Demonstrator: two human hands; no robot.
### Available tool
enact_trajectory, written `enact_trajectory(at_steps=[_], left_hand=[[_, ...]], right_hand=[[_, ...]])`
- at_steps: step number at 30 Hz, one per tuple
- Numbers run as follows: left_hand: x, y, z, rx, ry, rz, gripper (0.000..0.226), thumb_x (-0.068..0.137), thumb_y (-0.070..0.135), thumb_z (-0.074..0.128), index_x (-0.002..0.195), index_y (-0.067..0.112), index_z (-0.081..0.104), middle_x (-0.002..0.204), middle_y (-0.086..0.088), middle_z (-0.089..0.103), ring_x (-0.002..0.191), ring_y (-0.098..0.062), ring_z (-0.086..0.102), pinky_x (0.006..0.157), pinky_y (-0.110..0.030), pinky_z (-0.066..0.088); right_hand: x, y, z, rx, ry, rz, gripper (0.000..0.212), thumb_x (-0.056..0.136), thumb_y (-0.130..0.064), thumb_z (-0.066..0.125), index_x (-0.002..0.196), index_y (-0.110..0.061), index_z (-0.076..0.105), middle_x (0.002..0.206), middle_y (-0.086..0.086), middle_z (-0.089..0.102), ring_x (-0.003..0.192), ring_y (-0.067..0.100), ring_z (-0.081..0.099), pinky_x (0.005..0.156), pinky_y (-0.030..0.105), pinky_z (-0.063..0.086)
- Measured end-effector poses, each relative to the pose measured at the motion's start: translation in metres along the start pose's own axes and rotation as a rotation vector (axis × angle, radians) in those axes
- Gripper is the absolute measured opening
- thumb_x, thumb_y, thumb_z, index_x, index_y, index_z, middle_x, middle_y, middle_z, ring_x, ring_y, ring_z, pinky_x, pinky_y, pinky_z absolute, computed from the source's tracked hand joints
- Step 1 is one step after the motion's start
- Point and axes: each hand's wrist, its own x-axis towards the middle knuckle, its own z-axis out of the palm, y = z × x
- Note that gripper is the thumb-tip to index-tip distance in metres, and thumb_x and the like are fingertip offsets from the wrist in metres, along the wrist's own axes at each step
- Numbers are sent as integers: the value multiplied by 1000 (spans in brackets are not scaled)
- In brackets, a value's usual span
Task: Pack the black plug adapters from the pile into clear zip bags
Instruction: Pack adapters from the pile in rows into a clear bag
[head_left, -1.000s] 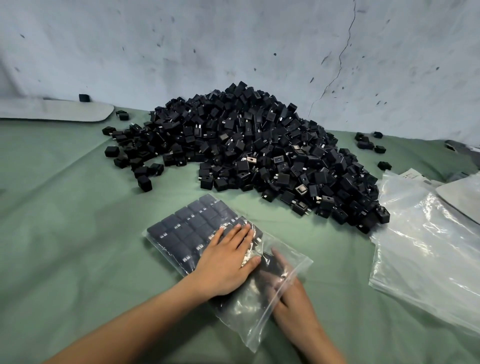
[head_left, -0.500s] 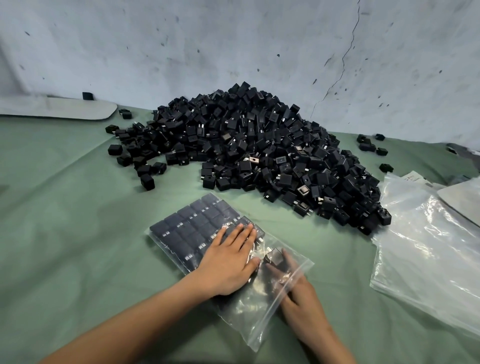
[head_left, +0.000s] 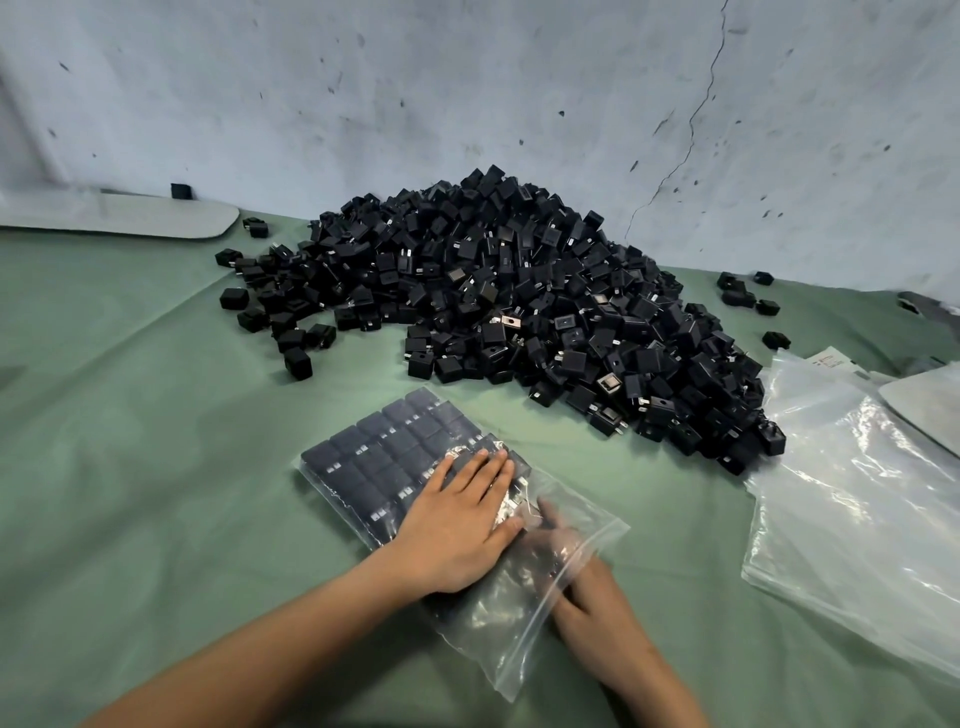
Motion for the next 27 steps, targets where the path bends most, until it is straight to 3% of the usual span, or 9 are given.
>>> enact_trajectory(at_steps=[4,7,10,13,16,19,24,27], left_hand=[[-1,0,0,-4,-8,2,64,100,55,8,151,23,-13,160,8,-17,145,-8,-18,116,-36,-19],[0,-1,1,-1,-3,4,64,100,54,9,151,24,-13,160,7,-16,145,-8,-18,116,-36,-19],[1,-2,3,5,11,9,64,100,54,9,151,23,-13,160,7,-16,146,-8,-18,115,-36,-20],[1,-1,4,8,9,11,64,100,55,9,151,24,-14,160,7,-16,145,-8,-18,115,-36,-20],[1,-2,5,6,12,9,64,99,55,9,151,24,-14,160,7,-16,145,-8,-19,115,-37,-20],[0,-2,5,6,10,11,64,99,55,8,151,24,-14,160,7,-16,145,-8,-19,115,-37,-20],[0,-2,5,17,8,7,65,99,55,8,151,23,-14,160,7,-16,146,-8,-18,116,-37,-19],[0,-1,4,21,-2,6,65,99,55,7,151,23,-14,160,7,-16,146,-9,-18,116,-37,-19]], right_hand=[[-5,-3,-1,-50,-20,26,25,97,-24,52,104,-47,49,152,-20,3,135,-20,4,105,0,7],[-8,-4,0,-72,0,32,30,95,-22,56,101,-50,50,152,-15,16,141,-5,17,113,15,18],[-6,-5,2,-93,12,29,33,95,-17,54,109,-46,51,154,-11,19,143,5,18,117,29,21],[-3,-2,6,-95,0,51,25,96,-17,52,116,-32,59,157,-10,14,143,9,23,116,36,25],[-2,2,6,-71,17,48,22,96,-18,53,115,-26,62,157,-6,22,141,11,29,113,39,29],[-3,4,7,-73,64,43,22,96,-24,53,113,-33,63,152,-6,32,139,6,29,114,36,30],[-2,0,5,-106,48,26,24,94,-23,56,114,-36,60,154,-9,26,140,2,27,115,32,27],[-3,-9,0,-74,9,39,34,93,-36,55,115,-56,39,152,-8,33,138,3,29,115,28,24]])
